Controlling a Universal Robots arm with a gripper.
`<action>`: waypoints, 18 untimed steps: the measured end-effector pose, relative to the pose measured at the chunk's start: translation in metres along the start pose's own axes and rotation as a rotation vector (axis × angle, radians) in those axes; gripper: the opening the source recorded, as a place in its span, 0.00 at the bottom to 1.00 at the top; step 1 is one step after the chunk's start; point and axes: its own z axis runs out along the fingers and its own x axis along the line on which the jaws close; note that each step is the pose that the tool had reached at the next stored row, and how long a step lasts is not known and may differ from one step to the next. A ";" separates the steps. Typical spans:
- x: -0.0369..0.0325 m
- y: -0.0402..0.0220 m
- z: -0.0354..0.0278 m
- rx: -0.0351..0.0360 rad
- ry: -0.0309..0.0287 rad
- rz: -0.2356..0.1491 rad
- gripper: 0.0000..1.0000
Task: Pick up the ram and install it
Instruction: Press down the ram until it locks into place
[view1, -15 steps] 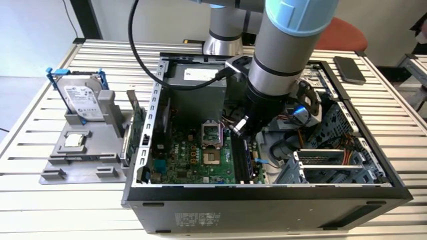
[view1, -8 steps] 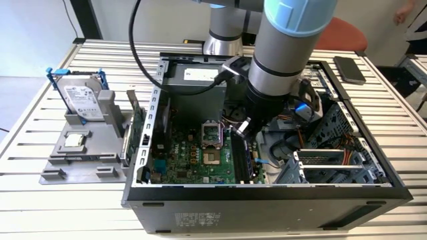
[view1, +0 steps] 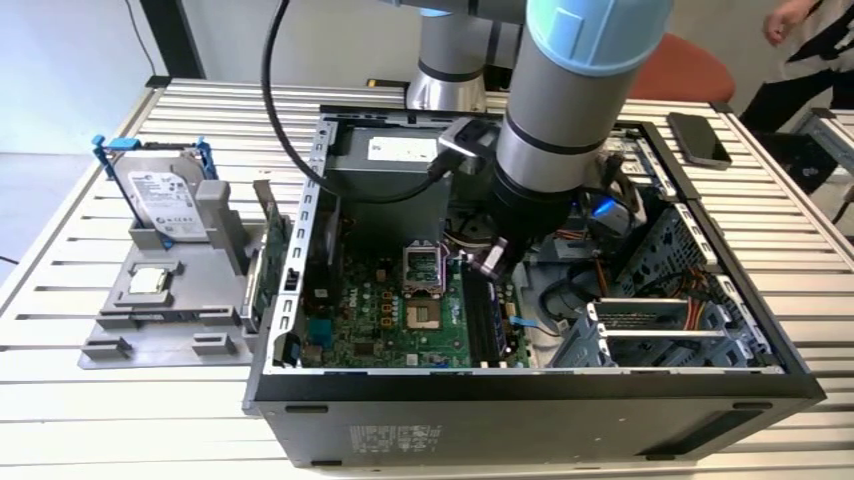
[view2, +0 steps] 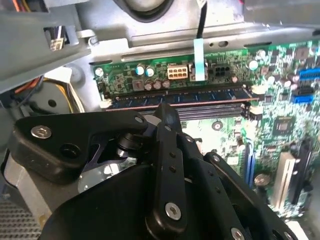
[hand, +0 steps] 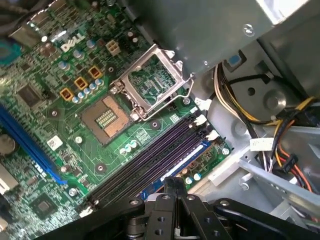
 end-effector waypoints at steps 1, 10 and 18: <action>0.0000 0.0000 0.0002 0.0001 -0.0010 -0.018 0.00; 0.0003 -0.0001 0.0027 -0.0028 -0.0070 -0.184 0.00; 0.0006 -0.0002 0.0057 -0.0103 -0.0092 -0.327 0.00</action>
